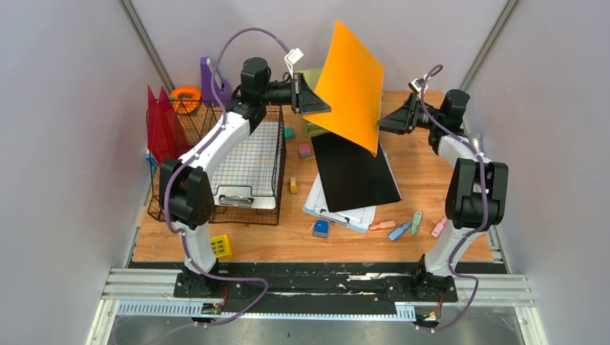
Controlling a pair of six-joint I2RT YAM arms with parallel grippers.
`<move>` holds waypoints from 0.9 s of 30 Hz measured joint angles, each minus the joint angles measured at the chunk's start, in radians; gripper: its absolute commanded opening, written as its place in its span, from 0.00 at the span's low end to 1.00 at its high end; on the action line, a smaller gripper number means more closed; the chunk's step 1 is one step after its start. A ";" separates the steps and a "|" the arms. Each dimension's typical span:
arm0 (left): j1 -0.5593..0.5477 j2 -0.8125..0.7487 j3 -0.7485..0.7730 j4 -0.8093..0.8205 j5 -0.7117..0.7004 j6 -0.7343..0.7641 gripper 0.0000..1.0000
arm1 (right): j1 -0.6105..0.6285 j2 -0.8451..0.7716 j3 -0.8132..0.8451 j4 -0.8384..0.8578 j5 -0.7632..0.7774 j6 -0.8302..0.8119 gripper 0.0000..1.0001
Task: Organize the desk
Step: Place the folder in the storage box.
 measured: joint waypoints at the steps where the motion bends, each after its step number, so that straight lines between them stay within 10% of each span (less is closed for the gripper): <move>1: 0.003 -0.002 -0.004 0.004 0.004 0.000 0.00 | 0.000 0.000 -0.016 0.059 -0.005 0.050 0.74; 27: 0.033 -0.071 -0.023 -0.208 -0.134 0.291 0.00 | 0.003 -0.128 -0.048 0.734 -0.098 0.573 0.48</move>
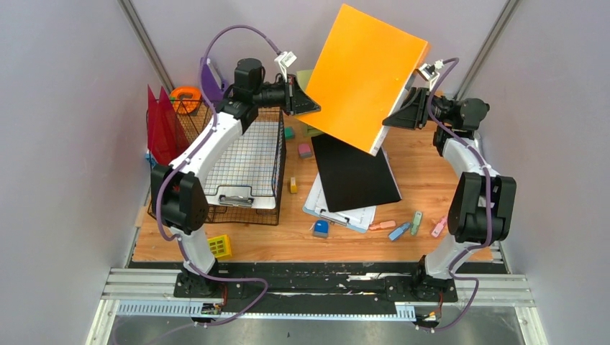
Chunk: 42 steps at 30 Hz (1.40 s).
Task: Organize the desk
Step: Place the folder in the storage box.
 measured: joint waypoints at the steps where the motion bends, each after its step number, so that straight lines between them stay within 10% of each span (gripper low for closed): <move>1: 0.000 0.005 0.000 -0.002 -0.007 -0.001 0.00 | 0.000 -0.005 0.000 0.008 -0.005 0.002 0.47; 28: 0.002 0.011 -0.183 0.145 -0.200 -0.291 0.00 | 0.012 -0.107 0.168 -0.874 0.211 -0.705 0.45; 42: -0.010 0.010 -0.273 0.254 -0.194 -0.462 0.00 | 0.074 -0.144 0.076 -0.968 0.367 -0.852 0.39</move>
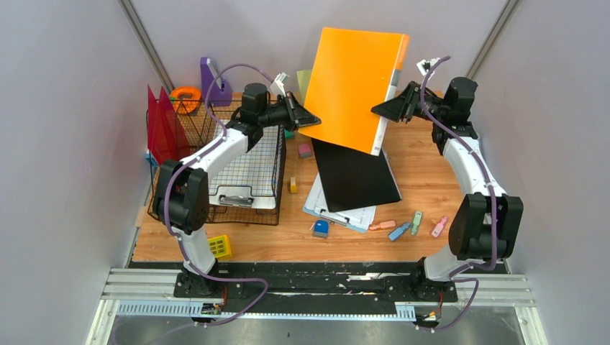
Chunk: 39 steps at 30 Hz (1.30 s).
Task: Organize the desk
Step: Place the folder in the storage box.
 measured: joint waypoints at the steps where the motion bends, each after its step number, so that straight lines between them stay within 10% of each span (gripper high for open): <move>1: -0.003 0.000 -0.011 0.015 0.002 -0.018 0.00 | 0.003 -0.005 -0.008 0.001 0.005 -0.003 0.36; 6: -0.010 0.000 -0.035 0.059 0.011 -0.077 0.00 | 0.009 -0.017 -0.019 -0.010 0.026 -0.016 0.00; 10: -0.010 0.000 -0.027 0.046 0.003 -0.067 0.11 | 0.011 -0.017 0.016 -0.087 0.046 -0.048 0.00; 18: -0.011 -0.001 0.225 -0.243 -0.069 0.167 0.98 | 0.027 -0.017 0.301 -0.404 0.191 -0.222 0.00; 28: -0.011 0.005 0.641 -0.579 -0.216 0.402 1.00 | 0.230 -0.010 0.597 -0.649 0.778 -0.546 0.00; 39: -0.011 0.042 0.936 -0.657 -0.212 0.341 1.00 | 0.534 0.087 0.480 -0.578 1.392 -0.951 0.00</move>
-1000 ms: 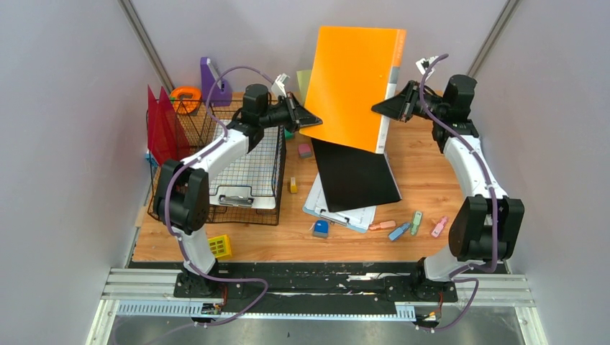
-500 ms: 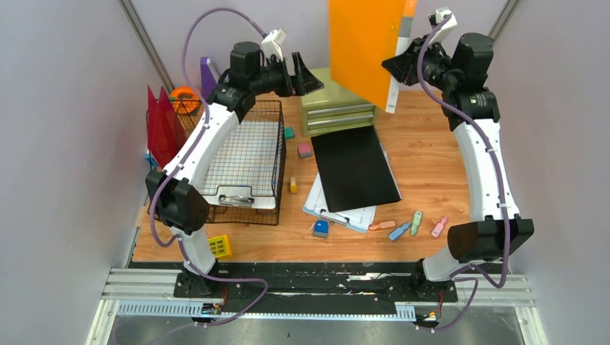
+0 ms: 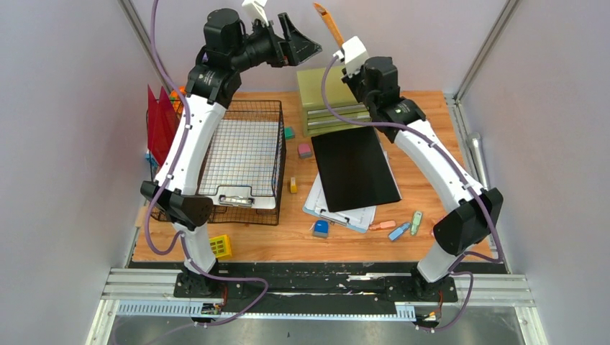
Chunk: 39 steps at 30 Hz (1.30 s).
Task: Organize the desk
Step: Place the folder in the storage box.
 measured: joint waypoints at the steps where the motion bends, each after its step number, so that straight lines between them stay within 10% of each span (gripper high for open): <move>1: 0.000 0.003 0.005 -0.005 0.000 -0.010 1.00 | 0.006 0.006 -0.016 0.013 0.029 -0.025 0.00; 23: 0.014 0.111 0.064 -0.034 -0.058 -0.198 0.99 | 0.193 0.034 -0.359 0.672 0.419 -0.574 0.00; 39: 0.022 0.125 0.000 -0.018 -0.052 -0.280 0.50 | 0.234 0.073 -0.381 0.886 0.506 -0.728 0.00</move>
